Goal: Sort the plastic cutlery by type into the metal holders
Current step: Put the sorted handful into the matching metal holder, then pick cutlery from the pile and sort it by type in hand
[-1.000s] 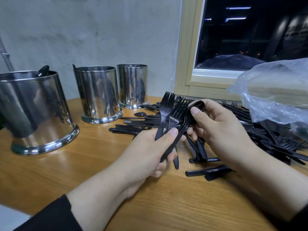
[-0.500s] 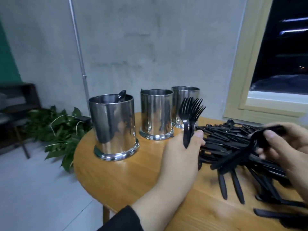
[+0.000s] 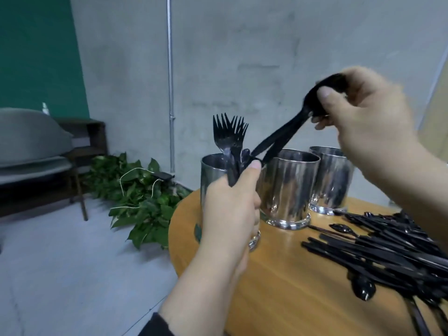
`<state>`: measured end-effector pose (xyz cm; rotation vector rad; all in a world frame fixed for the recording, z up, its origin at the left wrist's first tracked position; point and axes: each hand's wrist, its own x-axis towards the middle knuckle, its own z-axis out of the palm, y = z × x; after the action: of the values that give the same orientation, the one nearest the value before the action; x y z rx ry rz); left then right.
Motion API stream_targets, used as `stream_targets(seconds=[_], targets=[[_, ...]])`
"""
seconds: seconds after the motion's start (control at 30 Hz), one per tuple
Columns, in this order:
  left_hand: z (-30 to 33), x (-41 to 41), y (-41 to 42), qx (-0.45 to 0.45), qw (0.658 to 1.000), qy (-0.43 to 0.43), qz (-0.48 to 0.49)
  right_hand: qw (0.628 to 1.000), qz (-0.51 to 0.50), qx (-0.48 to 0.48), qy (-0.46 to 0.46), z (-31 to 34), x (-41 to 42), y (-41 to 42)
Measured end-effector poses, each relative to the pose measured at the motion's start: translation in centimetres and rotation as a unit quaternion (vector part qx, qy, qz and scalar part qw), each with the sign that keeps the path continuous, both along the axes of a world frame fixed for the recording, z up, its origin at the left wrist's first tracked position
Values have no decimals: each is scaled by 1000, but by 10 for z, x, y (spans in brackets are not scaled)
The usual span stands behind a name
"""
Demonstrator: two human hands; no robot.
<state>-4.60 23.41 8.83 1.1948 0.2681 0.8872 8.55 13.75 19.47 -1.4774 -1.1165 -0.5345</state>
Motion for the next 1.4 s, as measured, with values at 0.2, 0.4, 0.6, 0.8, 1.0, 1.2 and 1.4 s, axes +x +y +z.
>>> stream_targets(seconds=[0.2, 0.4, 0.6, 0.8, 1.0, 1.2, 1.4], targets=[[-5, -19, 36, 3, 999, 33, -28, 992, -44, -116, -19, -2, 15, 87], [-8, -24, 50, -1, 996, 61, -59, 941, -84, -324, -53, -29, 23, 110], [-9, -26, 46, 20, 992, 74, -105, 974, -42, -217, -42, -16, 1, 63], [-6, -12, 23, -20, 982, 73, -175, 953, 88, -289, 18, -25, -24, 21], [-8, 7, 4, 27, 984, 55, -170, 964, 103, -221, 105, -33, -12, -7], [-11, 24, -9, 87, 983, 85, -135, 967, 55, -218, 119, -35, 3, -29], [-15, 46, -15, 114, 982, 113, -103, 961, 28, -259, 95, -40, 23, -34]])
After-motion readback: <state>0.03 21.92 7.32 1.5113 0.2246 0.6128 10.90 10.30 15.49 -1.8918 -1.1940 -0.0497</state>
